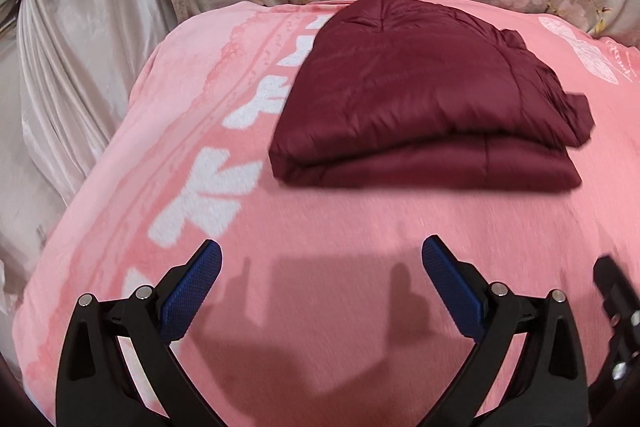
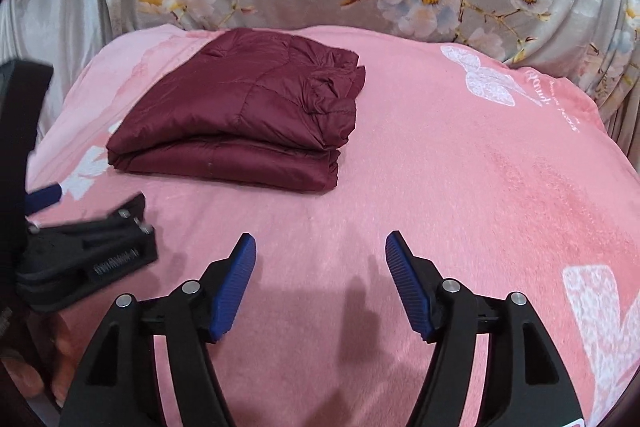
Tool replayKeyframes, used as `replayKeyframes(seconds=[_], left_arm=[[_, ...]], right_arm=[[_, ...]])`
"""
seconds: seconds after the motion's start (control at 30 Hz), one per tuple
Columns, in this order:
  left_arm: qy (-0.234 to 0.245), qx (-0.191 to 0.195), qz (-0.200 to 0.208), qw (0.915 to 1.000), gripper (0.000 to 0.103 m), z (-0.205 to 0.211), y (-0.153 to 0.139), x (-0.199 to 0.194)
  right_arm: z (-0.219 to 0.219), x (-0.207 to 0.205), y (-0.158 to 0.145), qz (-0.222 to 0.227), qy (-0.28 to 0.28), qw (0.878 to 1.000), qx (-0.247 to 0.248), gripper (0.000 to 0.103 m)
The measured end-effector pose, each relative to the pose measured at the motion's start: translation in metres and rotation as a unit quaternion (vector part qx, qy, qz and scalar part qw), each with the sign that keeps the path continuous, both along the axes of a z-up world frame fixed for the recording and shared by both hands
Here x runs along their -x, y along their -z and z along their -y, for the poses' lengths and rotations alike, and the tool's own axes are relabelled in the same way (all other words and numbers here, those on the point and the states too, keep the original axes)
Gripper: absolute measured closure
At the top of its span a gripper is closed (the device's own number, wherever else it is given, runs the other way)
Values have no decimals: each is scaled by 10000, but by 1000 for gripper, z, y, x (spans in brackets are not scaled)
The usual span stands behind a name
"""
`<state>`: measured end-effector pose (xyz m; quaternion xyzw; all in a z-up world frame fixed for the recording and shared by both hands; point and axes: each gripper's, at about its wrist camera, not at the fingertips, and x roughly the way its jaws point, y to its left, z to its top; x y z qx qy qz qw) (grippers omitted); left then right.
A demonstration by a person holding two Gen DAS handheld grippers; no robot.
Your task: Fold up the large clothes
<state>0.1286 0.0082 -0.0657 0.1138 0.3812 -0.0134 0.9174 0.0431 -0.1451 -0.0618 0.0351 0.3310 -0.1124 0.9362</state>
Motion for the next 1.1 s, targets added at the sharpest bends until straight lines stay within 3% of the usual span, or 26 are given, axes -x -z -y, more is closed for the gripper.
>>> replayKeyframes(seconds=[0.17, 1.1], left_arm=[[39, 122, 146, 9998, 5, -2, -1, 8], [221, 146, 539, 9982, 5, 5, -9, 24]], right_arm=[[-6, 6, 0, 74, -55, 9999, 66, 28], [-12, 5, 3, 49, 64, 9997, 251, 27]])
